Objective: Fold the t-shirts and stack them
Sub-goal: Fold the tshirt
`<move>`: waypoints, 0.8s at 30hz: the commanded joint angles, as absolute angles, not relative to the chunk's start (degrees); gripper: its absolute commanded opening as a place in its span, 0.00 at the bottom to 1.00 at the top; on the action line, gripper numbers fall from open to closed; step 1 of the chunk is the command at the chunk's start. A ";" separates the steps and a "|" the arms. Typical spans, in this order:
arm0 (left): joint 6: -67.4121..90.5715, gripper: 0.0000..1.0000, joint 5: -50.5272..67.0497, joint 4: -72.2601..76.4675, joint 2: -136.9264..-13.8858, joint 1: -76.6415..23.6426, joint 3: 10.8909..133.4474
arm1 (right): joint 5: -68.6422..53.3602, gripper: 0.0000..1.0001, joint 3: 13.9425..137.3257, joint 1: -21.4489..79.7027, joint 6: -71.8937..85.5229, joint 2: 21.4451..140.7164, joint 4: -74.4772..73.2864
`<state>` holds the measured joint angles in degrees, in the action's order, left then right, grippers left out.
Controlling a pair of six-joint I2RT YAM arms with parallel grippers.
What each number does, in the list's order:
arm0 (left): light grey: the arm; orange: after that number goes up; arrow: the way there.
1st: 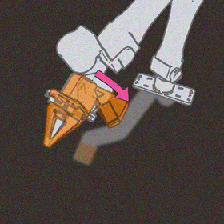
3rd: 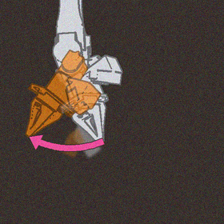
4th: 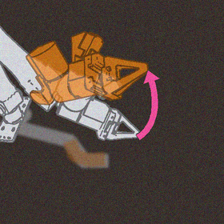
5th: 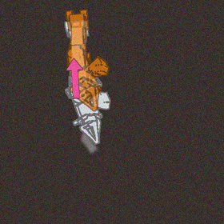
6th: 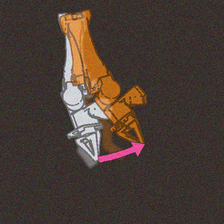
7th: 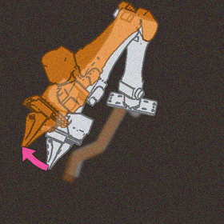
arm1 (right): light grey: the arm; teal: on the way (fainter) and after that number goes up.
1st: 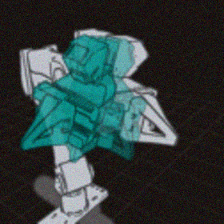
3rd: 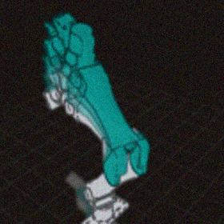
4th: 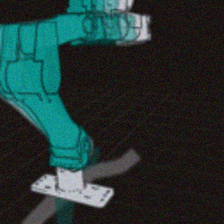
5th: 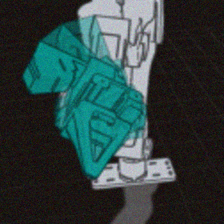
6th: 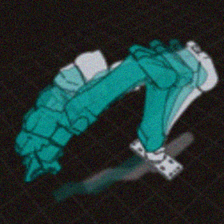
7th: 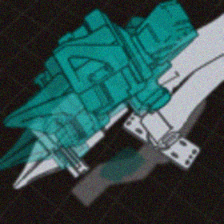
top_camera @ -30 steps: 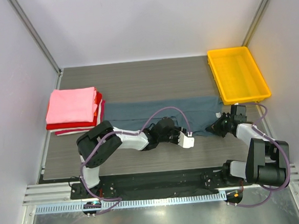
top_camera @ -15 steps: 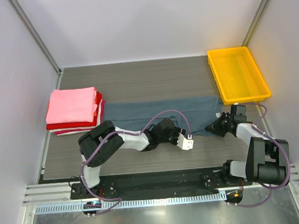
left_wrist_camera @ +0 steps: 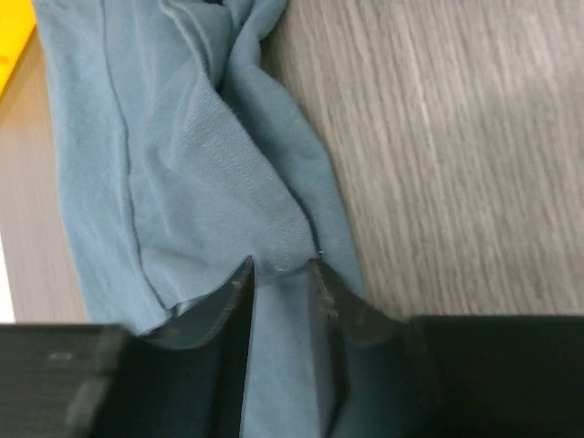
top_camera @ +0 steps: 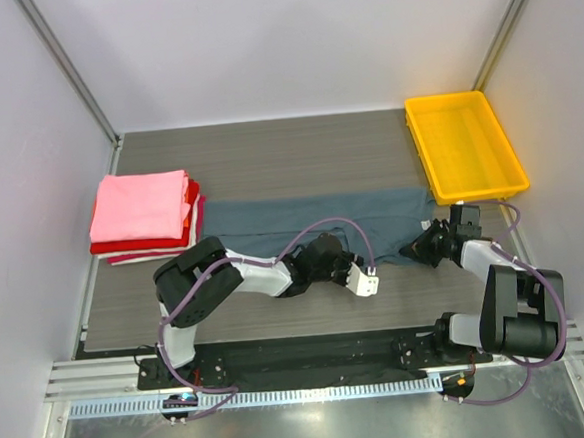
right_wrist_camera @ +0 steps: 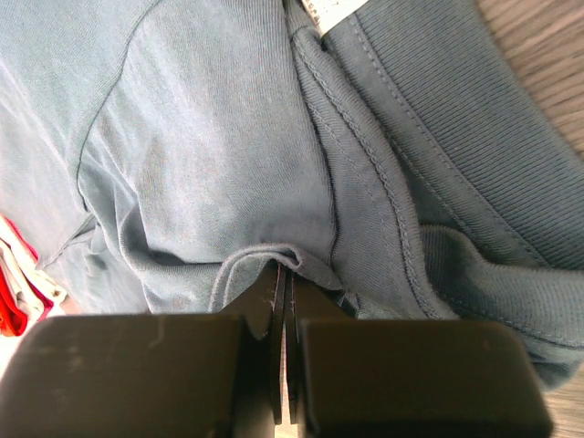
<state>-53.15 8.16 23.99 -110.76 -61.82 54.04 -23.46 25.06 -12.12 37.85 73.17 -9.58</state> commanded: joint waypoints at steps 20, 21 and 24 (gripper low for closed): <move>-39.83 0.00 15.20 24.52 -109.43 -60.74 57.22 | -20.65 0.01 24.78 -12.13 37.71 71.81 -12.65; -38.51 0.00 15.73 24.61 -109.08 -60.30 57.30 | -20.57 0.01 25.05 -12.13 37.71 71.89 -12.83; -34.20 0.00 18.10 24.87 -108.02 -58.71 56.78 | -19.60 0.01 25.66 -12.22 37.44 72.16 -13.80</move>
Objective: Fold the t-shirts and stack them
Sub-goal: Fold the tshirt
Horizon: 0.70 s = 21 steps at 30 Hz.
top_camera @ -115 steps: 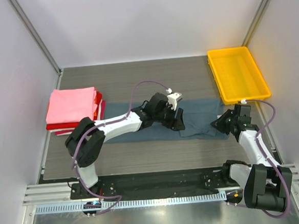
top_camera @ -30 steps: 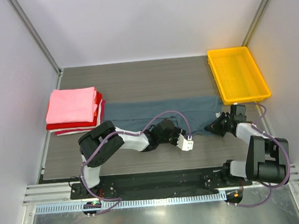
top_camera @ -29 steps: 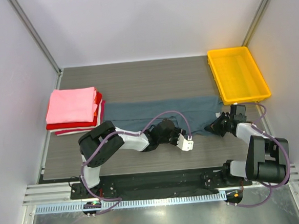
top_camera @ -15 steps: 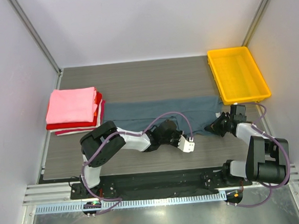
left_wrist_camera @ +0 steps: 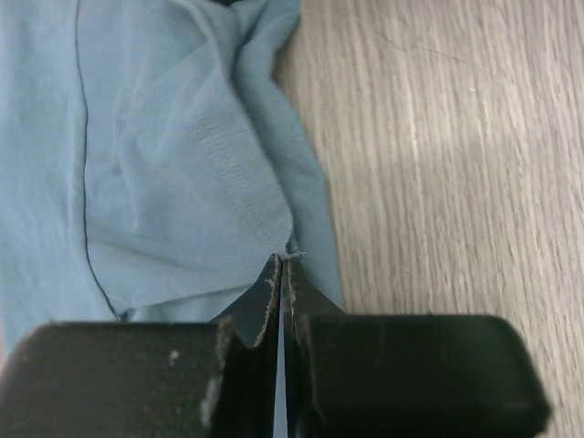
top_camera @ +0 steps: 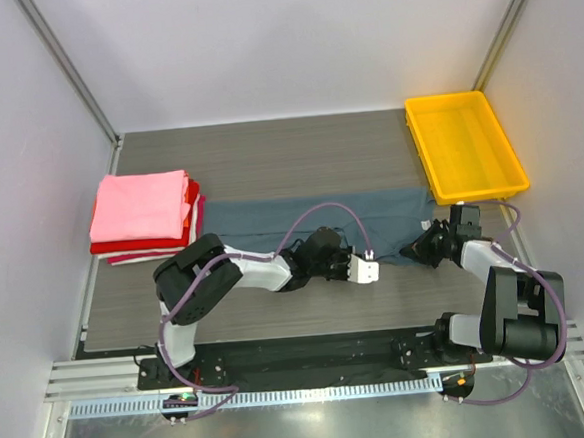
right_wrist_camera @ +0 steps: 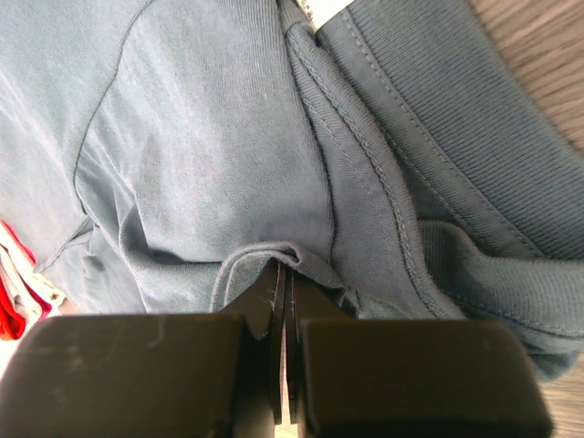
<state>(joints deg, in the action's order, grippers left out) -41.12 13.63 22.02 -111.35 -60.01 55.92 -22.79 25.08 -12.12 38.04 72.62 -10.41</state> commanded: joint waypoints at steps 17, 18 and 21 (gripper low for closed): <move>-7.76 0.00 31.54 23.22 -107.57 -50.01 60.54 | -11.78 0.01 30.67 -12.22 35.42 70.49 -23.81; -6.43 0.00 31.81 22.59 -108.10 -49.66 61.25 | -11.69 0.01 31.11 -12.22 35.42 70.49 -23.99; -1.24 0.00 33.57 17.59 -110.56 -48.17 65.82 | -11.51 0.01 32.07 -12.13 35.60 70.66 -24.52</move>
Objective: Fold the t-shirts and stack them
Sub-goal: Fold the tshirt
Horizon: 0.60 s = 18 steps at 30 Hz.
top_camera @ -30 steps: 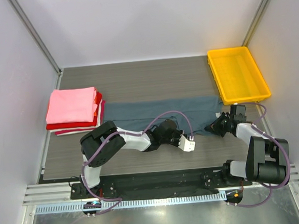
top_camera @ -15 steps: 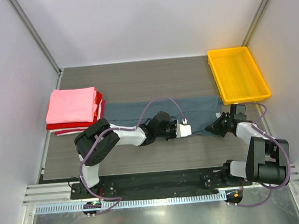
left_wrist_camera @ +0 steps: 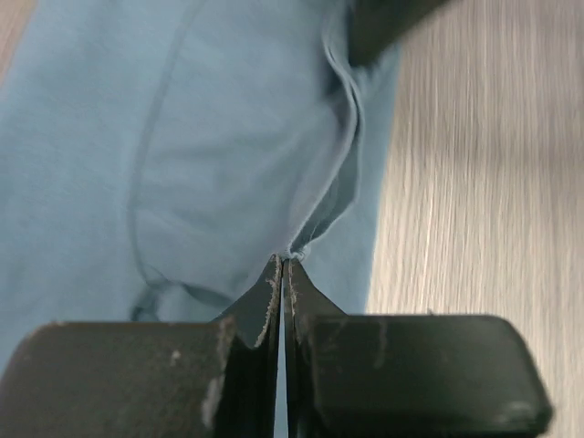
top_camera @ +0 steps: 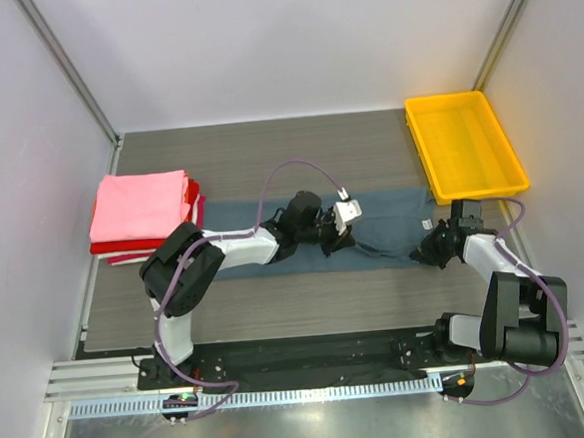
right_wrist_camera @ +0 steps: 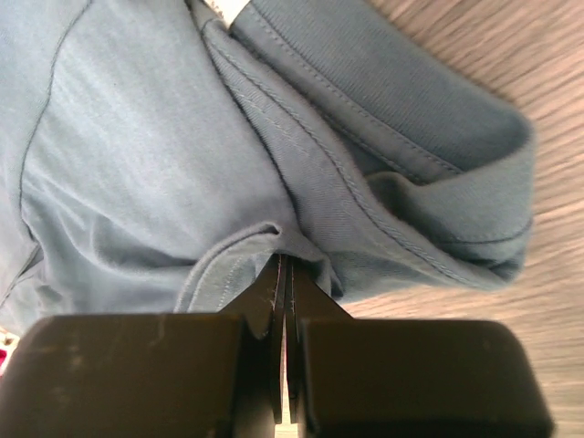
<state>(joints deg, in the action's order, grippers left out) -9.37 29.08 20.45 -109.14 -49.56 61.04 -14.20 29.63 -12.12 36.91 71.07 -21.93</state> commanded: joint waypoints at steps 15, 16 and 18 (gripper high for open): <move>9.48 0.04 38.48 11.07 -117.24 -45.18 72.42 | -13.00 0.01 35.59 -12.22 34.90 72.60 -25.58; 11.58 0.04 38.84 12.55 -117.42 -44.83 72.25 | -14.23 0.01 35.68 -12.13 34.54 72.25 -25.58; 13.26 0.04 39.11 14.41 -117.25 -43.95 70.85 | -14.85 0.03 35.86 -12.13 33.32 70.76 -25.66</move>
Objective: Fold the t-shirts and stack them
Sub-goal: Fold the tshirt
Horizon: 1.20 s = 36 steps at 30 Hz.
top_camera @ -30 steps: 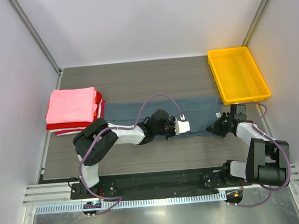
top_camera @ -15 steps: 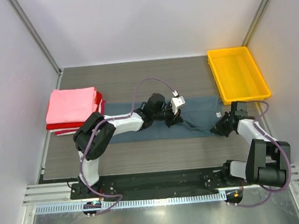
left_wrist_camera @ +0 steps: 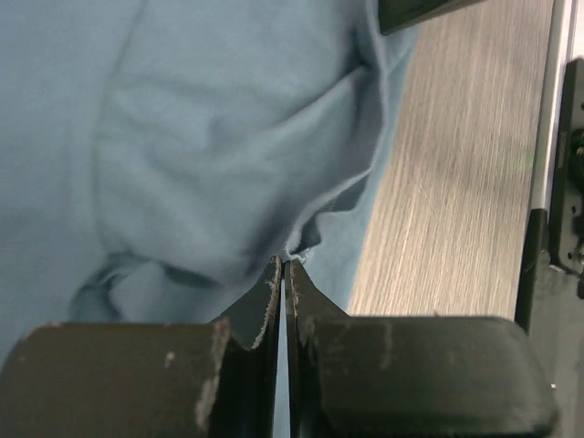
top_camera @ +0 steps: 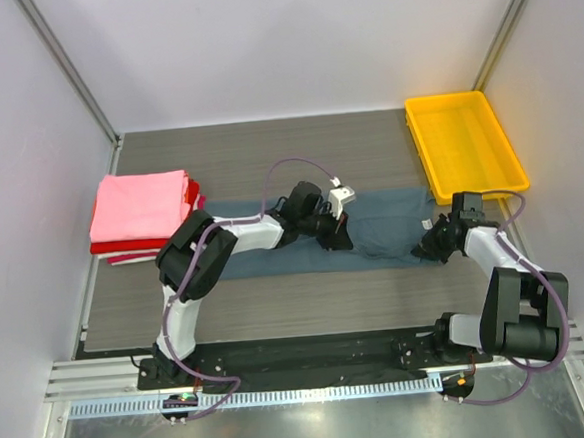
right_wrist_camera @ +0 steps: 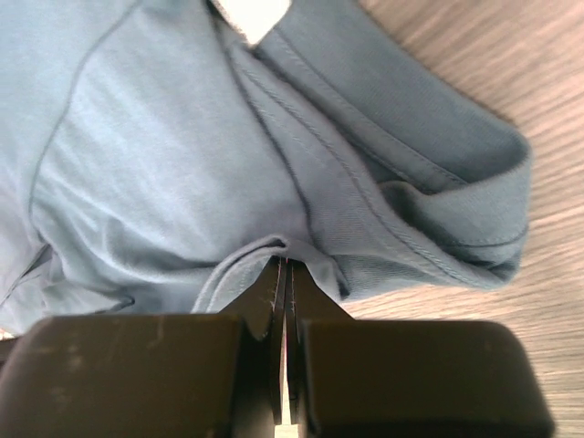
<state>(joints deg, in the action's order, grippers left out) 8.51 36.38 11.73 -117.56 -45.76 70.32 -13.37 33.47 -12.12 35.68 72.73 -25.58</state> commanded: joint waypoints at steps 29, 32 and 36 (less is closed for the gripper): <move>14.85 0.22 38.94 14.68 -111.63 -43.50 67.85 | -28.56 0.12 30.76 -10.72 32.08 67.76 -23.91; 13.81 0.23 37.45 14.24 -110.13 -44.64 67.50 | -28.91 0.12 30.41 -10.55 32.61 69.34 -22.86; 8.80 0.24 33.41 9.42 -108.90 -46.32 68.20 | -29.80 0.11 30.67 -9.93 33.83 71.54 -20.75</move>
<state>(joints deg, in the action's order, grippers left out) 13.61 36.58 12.93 -112.16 -44.73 66.43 -27.81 30.52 -10.61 32.93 70.59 -23.97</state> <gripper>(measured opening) 0.237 0.115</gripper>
